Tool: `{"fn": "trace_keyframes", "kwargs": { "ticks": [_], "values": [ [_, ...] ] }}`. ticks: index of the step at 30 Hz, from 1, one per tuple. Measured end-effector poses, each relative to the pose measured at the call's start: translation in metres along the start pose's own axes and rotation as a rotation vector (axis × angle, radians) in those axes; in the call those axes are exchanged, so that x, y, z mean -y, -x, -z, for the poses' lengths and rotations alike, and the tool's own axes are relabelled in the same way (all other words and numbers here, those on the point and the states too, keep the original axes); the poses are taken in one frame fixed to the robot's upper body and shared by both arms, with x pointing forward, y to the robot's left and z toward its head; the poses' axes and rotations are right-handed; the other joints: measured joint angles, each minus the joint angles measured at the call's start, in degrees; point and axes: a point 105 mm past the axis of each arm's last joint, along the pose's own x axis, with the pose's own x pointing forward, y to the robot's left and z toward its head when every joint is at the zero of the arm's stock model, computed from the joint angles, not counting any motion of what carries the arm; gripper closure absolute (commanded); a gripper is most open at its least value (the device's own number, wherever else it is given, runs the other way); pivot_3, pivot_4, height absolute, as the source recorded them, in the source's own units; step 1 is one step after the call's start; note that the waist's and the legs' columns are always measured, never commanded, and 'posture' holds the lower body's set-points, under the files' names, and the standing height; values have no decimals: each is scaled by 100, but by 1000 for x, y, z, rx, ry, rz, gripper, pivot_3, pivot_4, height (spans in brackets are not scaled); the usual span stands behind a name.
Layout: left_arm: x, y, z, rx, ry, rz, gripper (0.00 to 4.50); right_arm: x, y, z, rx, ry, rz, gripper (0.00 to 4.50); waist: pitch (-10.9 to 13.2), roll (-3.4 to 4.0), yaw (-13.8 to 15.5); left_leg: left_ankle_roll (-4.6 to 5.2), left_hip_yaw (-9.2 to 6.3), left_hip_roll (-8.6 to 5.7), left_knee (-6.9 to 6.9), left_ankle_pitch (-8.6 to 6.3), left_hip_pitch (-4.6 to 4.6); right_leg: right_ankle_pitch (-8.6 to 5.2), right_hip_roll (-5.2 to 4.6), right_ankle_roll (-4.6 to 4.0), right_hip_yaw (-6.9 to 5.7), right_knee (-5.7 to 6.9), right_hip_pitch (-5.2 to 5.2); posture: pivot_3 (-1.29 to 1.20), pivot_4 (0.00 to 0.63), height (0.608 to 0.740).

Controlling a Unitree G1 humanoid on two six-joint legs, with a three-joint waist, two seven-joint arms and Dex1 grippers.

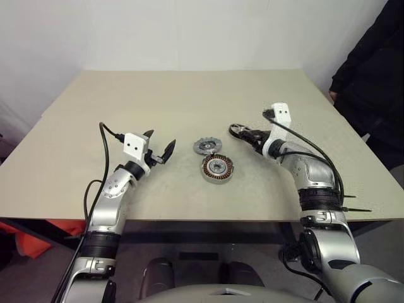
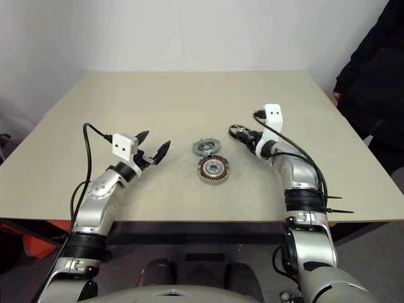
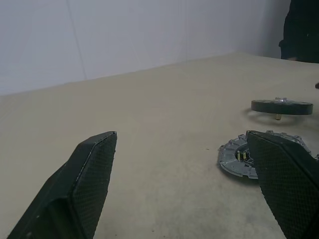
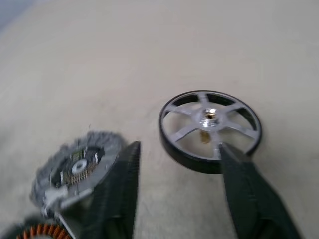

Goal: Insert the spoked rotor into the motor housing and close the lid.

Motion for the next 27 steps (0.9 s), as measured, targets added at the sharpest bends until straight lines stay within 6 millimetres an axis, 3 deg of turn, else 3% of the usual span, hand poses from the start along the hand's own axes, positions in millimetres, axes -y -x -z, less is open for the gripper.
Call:
{"fn": "trace_keyframes", "kwargs": {
  "ticks": [5, 12, 27],
  "values": [
    [3, -1, 1, -3, 1, 10, 144, 17, -6, -13, 36, -291, 127, 1754, 0, 1, 0, -9, 0, -1, 0, 5, 4, 0, 0, 0, 1, 4, 0, 0, 0, 740],
    [3, -1, 2, -7, -2, 15, 144, 27, -12, 4, -5, -596, 230, 1754, 0, 3, 1, -11, 1, -2, -9, 6, -5, 1, 0, -1, 0, 3, -10, 0, 0, 740],
    [2, 4, 6, -24, -9, 9, 144, 20, -20, 17, -57, -752, 241, 1754, 1, 4, 0, -13, 3, -2, -10, 7, -8, 0, 0, 0, 0, 4, -14, 0, 0, 740]
  ]
}}
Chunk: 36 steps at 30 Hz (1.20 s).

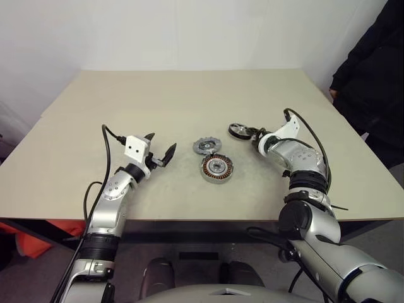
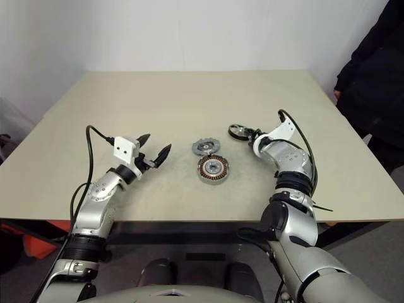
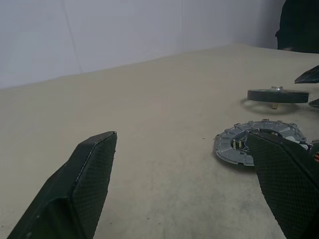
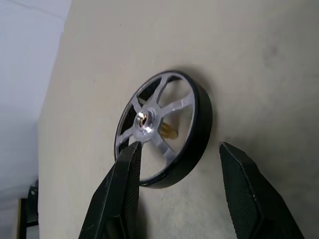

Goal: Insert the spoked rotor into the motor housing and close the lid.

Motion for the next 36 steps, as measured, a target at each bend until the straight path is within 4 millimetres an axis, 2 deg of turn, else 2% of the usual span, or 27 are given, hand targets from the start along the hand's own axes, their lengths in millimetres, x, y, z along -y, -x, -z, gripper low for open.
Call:
{"fn": "trace_keyframes", "kwargs": {
  "ticks": [7, 13, 16, 20, 36],
  "values": [
    [-1, 1, -1, 0, -14, -2, 144, 0, -3, 5, -9, -27, 2, 1754, 0, 0, 0, 0, 0, 0, 0, 0, 0, 0, 0, 0, 0, 0, 0, 0, 0, 740],
    [-2, 1, -1, -5, -21, -2, 144, -3, -3, 1, 13, -57, -5, 1754, 0, 0, 0, 0, 0, 0, 0, 0, 0, 0, 0, 0, 0, 0, -1, 0, 0, 740],
    [-2, 2, 0, -6, -22, -2, 144, -2, -4, -1, 23, -76, 1, 2639, 0, 0, 0, 0, 0, 0, 0, 0, -1, 0, 0, 0, 0, 0, -1, 0, 0, 740],
    [-1, 2, 0, -7, -22, -2, 144, -2, -4, -1, 25, -82, 3, 4117, 0, 0, 0, 0, 0, 0, 0, 0, -1, 0, 0, 0, 0, 0, -2, 0, 0, 740],
    [-1, 2, 1, -11, -25, -1, 144, -6, -4, -2, 21, -124, -18, 4186, 0, 0, 0, 0, 1, 0, 0, 0, -3, 0, 0, 0, 0, 0, -2, 0, 0, 740]
  ]
}}
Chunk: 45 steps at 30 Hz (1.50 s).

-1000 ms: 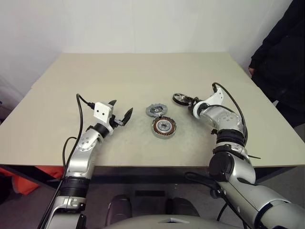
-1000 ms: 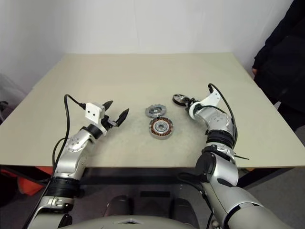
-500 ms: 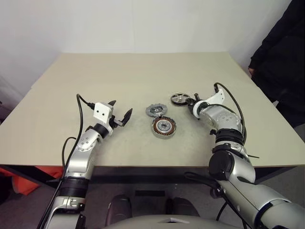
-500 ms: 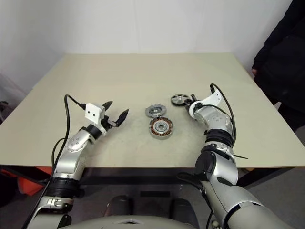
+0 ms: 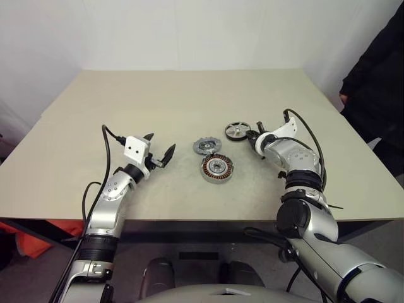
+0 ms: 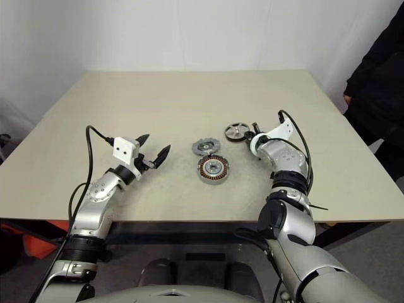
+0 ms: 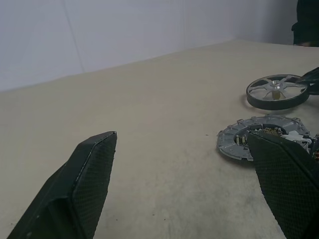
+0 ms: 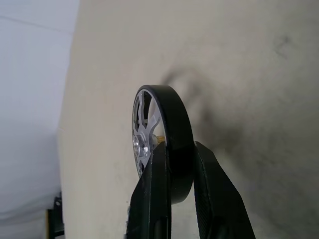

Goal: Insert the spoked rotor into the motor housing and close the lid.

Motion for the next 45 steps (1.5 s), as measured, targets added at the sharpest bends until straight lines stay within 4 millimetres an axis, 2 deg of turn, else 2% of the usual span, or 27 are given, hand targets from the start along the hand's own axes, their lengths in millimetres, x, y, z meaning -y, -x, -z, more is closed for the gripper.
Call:
{"fn": "trace_keyframes", "kwargs": {
  "ticks": [7, 13, 17, 25, 45],
  "values": [
    [0, 0, 0, 1, -2, 2, 144, -16, 10, 10, -131, -23, -113, 4186, 1, 1, 4, 0, 0, 0, -1, 0, -3, 0, 0, 0, 0, -1, -2, 0, 0, 740],
    [1, 0, 1, -2, -4, 4, 144, -23, 41, 5, -223, 41, -251, 4186, 1, 0, 27, -10, 0, 0, -1, 6, -5, 0, 0, 1, 0, -2, -1, 0, 0, 740],
    [4, -1, 1, 0, 0, 10, 144, -28, 61, 13, -298, 112, -324, 4186, 0, 1, 13, -11, 0, 1, -3, 7, 0, -1, 1, 2, 0, -2, -1, 0, 0, 740],
    [8, -2, 4, -6, 5, 23, 144, -19, 78, 45, -433, 169, -344, 4186, 0, 1, 21, -16, -1, 0, -3, 9, 0, -2, 0, 3, 0, -3, -1, 0, 0, 740],
    [8, -2, 4, -7, 4, 27, 144, 11, 91, 70, -507, 239, -260, 4186, 0, 1, 36, -36, -3, -2, -11, 21, -3, -4, -1, 8, -1, -9, -3, 0, 0, 740]
  ]
}}
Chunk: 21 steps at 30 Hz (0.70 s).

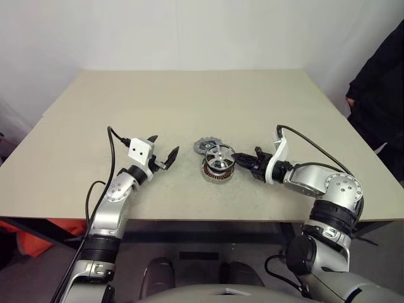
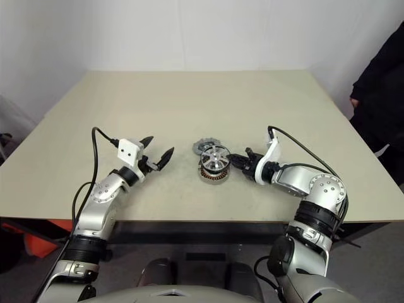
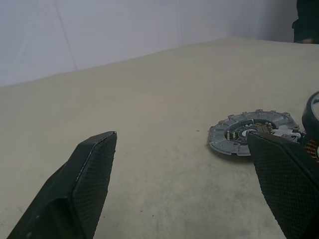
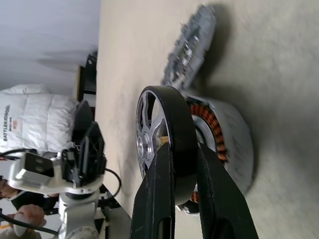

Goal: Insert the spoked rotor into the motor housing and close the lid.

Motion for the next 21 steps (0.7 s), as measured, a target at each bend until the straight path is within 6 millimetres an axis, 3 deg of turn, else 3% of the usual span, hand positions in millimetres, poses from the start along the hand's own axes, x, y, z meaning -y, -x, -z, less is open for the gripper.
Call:
{"fn": "trace_keyframes", "kwargs": {
  "ticks": [17, 18, 20, 21],
  "values": [
    [0, 0, 0, 0, 0, 1, 144, 5, -3, 8, -7, -5, 33, 4186, 0, 0, 0, -1, 0, 0, -2, 0, 0, -1, 0, 2, 0, 0, -1, 0, 0, 740],
    [0, 0, 0, 0, 0, 1, 144, 5, -3, 8, -6, -5, 33, 3439, 0, 0, -1, -1, 0, 0, -2, 0, 0, -1, 0, 2, 0, 0, -1, 0, 0, 740],
    [0, 0, 0, 0, 0, 1, 144, 2, -4, 7, -3, -1, 19, 2871, 0, 0, -1, -1, 0, -1, -2, 0, 1, -1, 0, 3, 0, 0, -1, 0, 0, 740],
    [0, 0, 0, 0, 0, 1, 144, 0, -4, 6, 4, 3, 12, 2871, 0, 0, -1, -1, 0, -1, -2, 0, 1, -1, 0, 3, 0, -1, -1, 0, 0, 740]
  ]
}}
